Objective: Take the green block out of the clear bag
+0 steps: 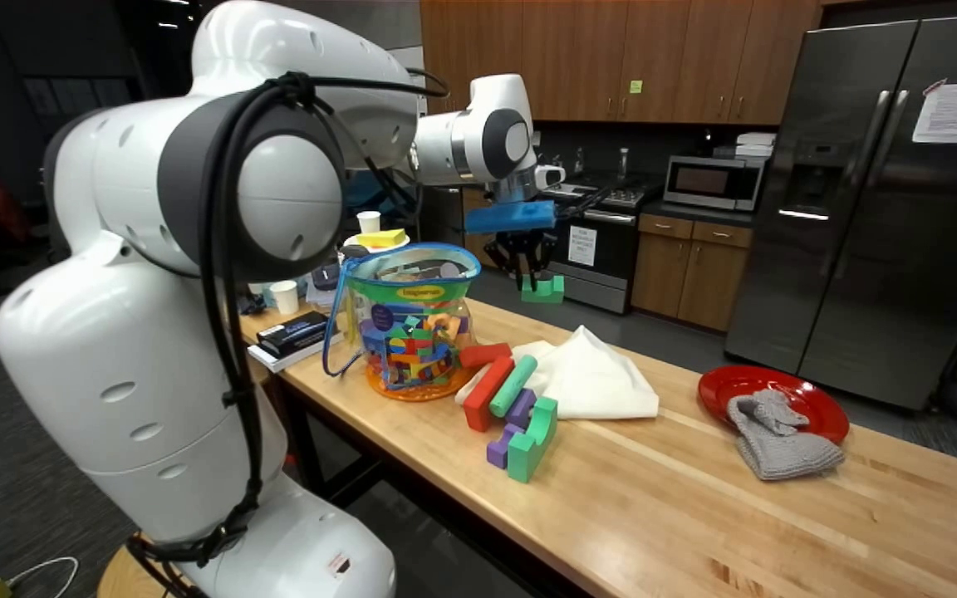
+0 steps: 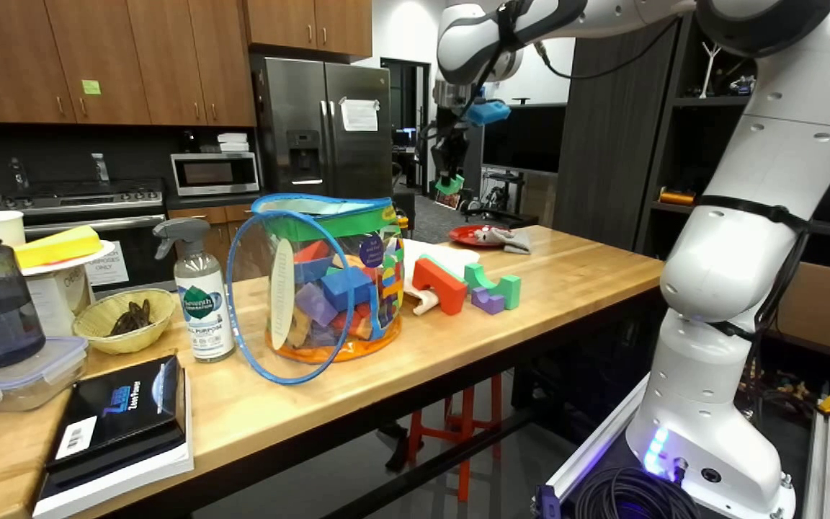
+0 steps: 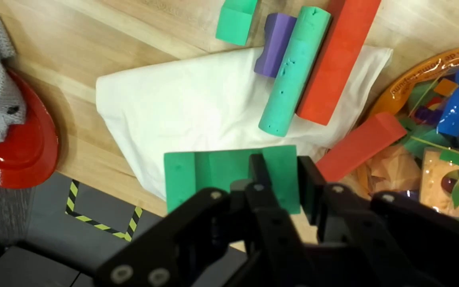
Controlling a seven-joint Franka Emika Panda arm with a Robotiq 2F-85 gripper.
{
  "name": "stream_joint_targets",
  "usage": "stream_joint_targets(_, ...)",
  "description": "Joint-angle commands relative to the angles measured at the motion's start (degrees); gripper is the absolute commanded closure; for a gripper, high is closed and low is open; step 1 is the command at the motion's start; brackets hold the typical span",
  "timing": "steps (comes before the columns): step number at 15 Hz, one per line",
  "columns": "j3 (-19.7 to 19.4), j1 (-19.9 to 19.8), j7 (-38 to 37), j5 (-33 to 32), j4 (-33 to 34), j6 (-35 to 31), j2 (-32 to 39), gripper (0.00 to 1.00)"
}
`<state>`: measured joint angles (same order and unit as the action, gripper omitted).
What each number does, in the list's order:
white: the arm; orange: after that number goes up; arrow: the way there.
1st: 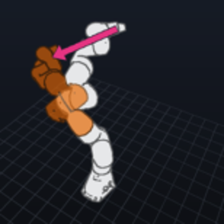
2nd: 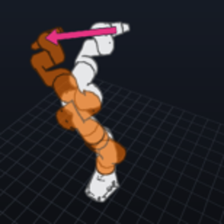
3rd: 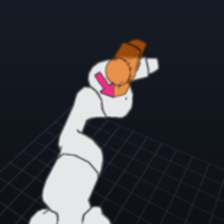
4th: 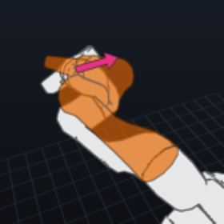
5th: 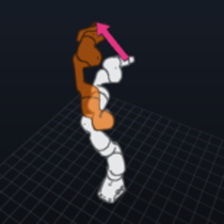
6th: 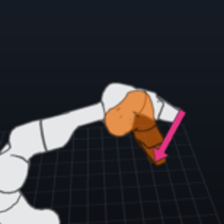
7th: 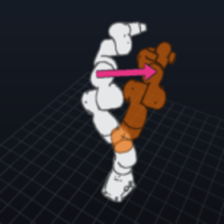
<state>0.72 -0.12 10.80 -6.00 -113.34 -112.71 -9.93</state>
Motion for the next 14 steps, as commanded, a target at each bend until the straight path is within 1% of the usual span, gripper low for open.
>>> stream_joint_targets(1,-0.4,0.0,-1.1,-0.9,-3.2,0.2,-2.0,0.94)
stream_joint_targets(7,-0.4,0.1,-2.4,-0.7,-6.2,-0.5,-1.9,0.94)
stream_joint_targets(14,0.0,0.1,-6.2,-1.2,-10.2,-4.2,-2.1,0.94)
